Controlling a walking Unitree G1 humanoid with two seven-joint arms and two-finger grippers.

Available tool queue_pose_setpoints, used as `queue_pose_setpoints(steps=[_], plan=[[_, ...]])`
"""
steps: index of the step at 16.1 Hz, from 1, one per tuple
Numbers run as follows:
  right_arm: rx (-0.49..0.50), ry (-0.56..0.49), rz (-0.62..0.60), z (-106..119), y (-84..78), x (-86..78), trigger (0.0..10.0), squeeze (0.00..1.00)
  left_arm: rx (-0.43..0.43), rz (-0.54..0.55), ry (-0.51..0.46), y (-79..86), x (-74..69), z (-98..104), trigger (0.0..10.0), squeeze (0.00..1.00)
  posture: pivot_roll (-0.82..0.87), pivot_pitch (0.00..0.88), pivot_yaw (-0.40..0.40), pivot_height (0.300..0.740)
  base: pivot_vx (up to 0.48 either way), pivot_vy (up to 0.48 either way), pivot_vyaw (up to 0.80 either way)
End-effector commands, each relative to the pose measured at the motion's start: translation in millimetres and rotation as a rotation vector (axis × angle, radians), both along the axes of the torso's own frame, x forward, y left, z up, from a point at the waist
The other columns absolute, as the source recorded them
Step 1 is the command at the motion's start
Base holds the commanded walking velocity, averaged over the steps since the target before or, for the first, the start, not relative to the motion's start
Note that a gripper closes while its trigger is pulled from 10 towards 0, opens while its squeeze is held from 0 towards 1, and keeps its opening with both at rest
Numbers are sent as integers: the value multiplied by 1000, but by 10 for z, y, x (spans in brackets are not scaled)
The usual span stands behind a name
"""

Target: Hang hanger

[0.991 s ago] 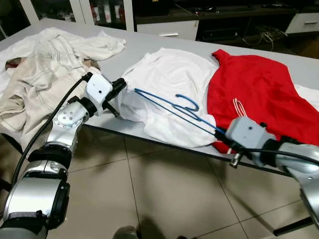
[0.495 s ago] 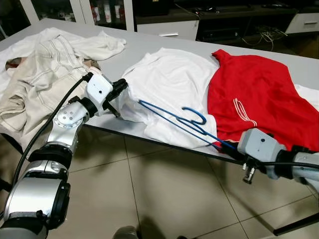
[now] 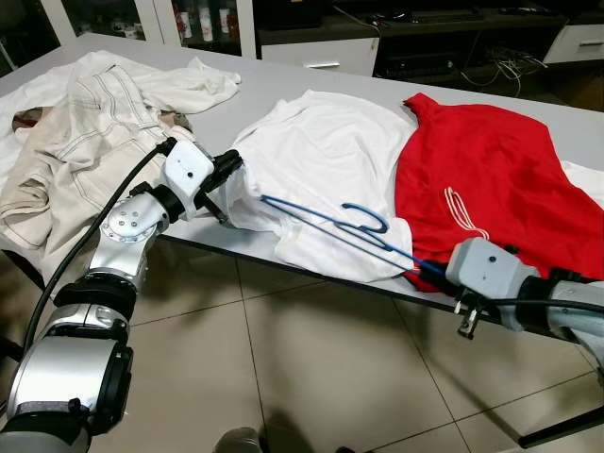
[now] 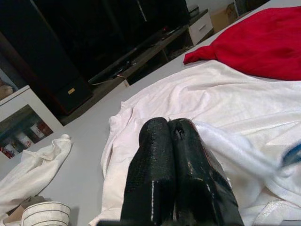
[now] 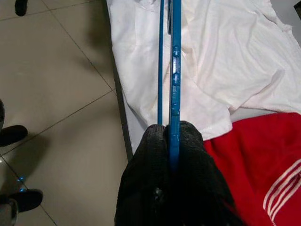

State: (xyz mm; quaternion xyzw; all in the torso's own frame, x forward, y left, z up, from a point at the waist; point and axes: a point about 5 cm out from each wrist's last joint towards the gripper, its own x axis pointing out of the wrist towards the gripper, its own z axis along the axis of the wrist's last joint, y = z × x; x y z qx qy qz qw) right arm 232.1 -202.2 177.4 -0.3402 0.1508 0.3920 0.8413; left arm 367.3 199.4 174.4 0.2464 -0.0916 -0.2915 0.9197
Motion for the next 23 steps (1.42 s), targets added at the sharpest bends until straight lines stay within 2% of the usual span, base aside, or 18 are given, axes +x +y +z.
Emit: queue_pose_setpoints(steps=[1, 3, 4, 7, 8, 14, 16, 18, 20, 23], plan=[[0, -6, -13, 43, -73, 5, 10000, 0, -1, -5, -7, 16, -9, 14, 0, 0, 32, 29, 22, 740, 0, 0, 0], [-35, 32, 22, -29, -73, -1, 10000, 0, -2, -10, -7, 2, -6, 17, 0, 0, 30, 30, 20, 740, 0, 0, 0], [-65, 21, 9, -64, -50, 71, 10000, 0, -3, -12, -7, -9, -4, 17, 0, 0, 30, 29, 18, 740, 0, 0, 0], [-75, -27, -54, -45, 4, 285, 10000, 0, -6, -15, -9, -25, -6, 9, 0, 0, 40, 26, 8, 740, 0, 0, 0], [-122, -42, -61, -69, 23, 378, 10000, 0, -9, -13, -10, -23, -16, -2, 0, 0, 45, 25, 2, 740, 0, 0, 0], [-246, -55, -96, -168, -9, 555, 10000, 0, -12, -1, -10, 21, -47, -38, 0, 0, 59, 28, -8, 740, 0, 0, 0], [-257, -51, -73, -184, 19, 566, 10000, 0, -12, 2, -10, 26, -48, -36, 0, 0, 61, 27, -8, 740, 0, 0, 0], [-186, -65, -86, -71, -5, 533, 10000, 0, -11, 6, -13, 39, -49, -27, 0, 0, 63, 27, -6, 740, 0, 0, 0], [-159, -82, -108, 28, -95, 469, 10000, 0, -8, 8, -12, 54, -53, -29, 0, 0, 59, 26, -1, 740, 0, 0, 0], [-70, -57, -54, 51, 5, 289, 10000, 0, -3, 5, -9, 52, -41, -15, 0, 0, 46, 27, 11, 740, 0, 0, 0]])
